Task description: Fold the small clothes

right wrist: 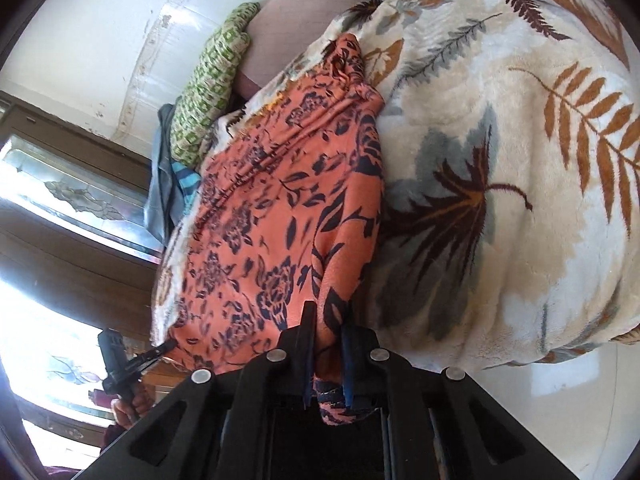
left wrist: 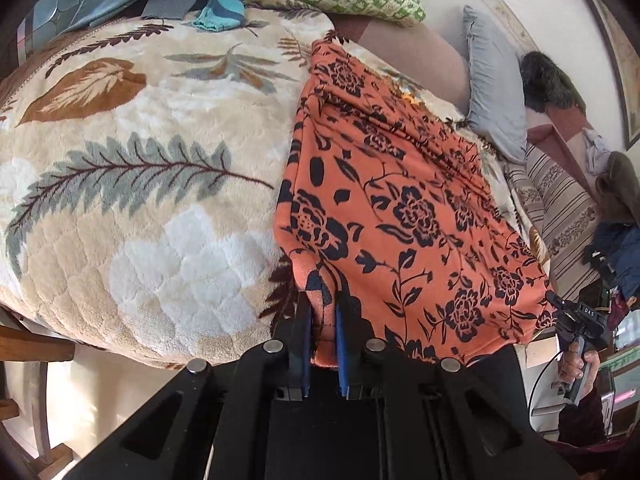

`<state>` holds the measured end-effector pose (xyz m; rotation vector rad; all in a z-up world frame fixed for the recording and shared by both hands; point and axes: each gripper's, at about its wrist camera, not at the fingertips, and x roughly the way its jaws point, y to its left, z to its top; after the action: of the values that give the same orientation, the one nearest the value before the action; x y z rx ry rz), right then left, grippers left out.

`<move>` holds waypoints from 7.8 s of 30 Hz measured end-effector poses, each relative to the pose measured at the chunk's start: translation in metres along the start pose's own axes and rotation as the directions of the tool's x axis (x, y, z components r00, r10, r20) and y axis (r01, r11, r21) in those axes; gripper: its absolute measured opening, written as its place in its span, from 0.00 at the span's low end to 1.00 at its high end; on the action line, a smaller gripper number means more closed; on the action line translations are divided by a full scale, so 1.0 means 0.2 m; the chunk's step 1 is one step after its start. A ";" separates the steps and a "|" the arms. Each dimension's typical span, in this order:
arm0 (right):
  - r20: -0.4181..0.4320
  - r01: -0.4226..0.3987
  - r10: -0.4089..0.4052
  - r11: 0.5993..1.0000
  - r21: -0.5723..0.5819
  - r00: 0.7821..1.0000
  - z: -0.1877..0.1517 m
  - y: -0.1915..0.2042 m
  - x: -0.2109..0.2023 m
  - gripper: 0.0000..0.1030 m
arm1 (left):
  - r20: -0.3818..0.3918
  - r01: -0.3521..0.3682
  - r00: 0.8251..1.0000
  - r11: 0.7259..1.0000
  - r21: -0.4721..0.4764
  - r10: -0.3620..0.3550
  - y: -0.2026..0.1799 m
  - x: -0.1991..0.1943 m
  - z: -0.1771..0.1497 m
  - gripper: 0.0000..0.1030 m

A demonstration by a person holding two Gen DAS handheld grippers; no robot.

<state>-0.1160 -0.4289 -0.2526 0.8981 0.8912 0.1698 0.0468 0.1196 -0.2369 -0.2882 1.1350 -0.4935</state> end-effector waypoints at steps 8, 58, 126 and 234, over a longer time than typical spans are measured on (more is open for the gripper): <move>0.053 -0.055 0.054 0.998 0.018 0.997 0.07 0.05 -0.11 0.09 | 0.020 -0.028 0.999 0.999 0.029 0.028 -0.04 -0.05 0.01 0.10; 0.096 -0.206 0.196 0.973 0.103 0.976 0.31 0.05 -0.16 0.06 | 0.134 0.125 0.983 0.992 -0.010 -0.122 -0.14 -0.29 0.45 0.07; 0.190 -0.155 0.082 0.898 0.412 0.978 1.69 -0.42 0.86 0.10 | 0.019 0.049 0.999 0.954 -0.295 -0.046 -0.04 1.01 1.86 0.18; 0.200 0.453 -0.407 0.816 -0.359 0.891 0.65 0.75 1.25 0.53 | 0.033 -0.391 0.920 0.919 0.056 0.390 -0.27 0.76 1.15 0.73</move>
<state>0.1731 -0.2934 -0.2541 0.3049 0.8894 -0.0955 0.2958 -0.0108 -0.2406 -0.0081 1.1197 -0.1693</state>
